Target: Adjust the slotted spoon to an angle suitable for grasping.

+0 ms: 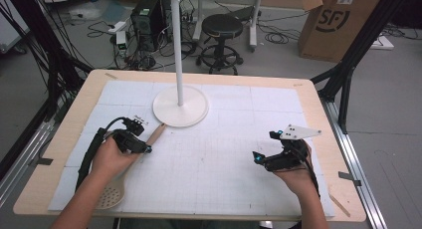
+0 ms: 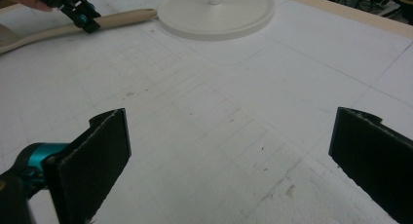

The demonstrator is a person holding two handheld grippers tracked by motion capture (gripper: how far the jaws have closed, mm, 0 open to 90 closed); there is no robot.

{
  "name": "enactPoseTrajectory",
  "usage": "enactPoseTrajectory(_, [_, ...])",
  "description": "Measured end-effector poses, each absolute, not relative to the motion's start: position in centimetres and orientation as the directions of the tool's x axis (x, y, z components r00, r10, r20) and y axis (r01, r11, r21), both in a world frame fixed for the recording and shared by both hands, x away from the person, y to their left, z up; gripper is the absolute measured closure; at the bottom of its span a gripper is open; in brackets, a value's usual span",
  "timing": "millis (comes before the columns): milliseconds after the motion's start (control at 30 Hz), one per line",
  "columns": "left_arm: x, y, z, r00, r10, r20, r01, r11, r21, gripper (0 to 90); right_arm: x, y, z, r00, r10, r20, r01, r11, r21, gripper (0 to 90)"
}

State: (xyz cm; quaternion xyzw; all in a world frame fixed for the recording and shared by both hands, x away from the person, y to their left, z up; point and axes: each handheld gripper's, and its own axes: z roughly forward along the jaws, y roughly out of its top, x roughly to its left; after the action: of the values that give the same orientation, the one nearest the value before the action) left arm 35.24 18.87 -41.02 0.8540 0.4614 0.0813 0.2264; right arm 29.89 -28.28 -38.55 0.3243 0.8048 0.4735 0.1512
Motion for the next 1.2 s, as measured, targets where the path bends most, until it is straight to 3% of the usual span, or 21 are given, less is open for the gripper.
enactPoseTrajectory(633, [32.7,21.0,-34.8,0.644,0.764,-0.033,0.537,-0.422,0.730,73.4,29.8,-28.2,-38.4,-0.743,0.666,0.060,0.374,0.339,0.863,0.3])
enactPoseTrajectory(1200, [32.2,22.9,-30.8,0.653,0.757,-0.039,0.444,-0.340,0.829,73.4,29.7,-28.4,-37.8,-0.745,0.664,0.065,0.357,0.315,0.880,0.3])
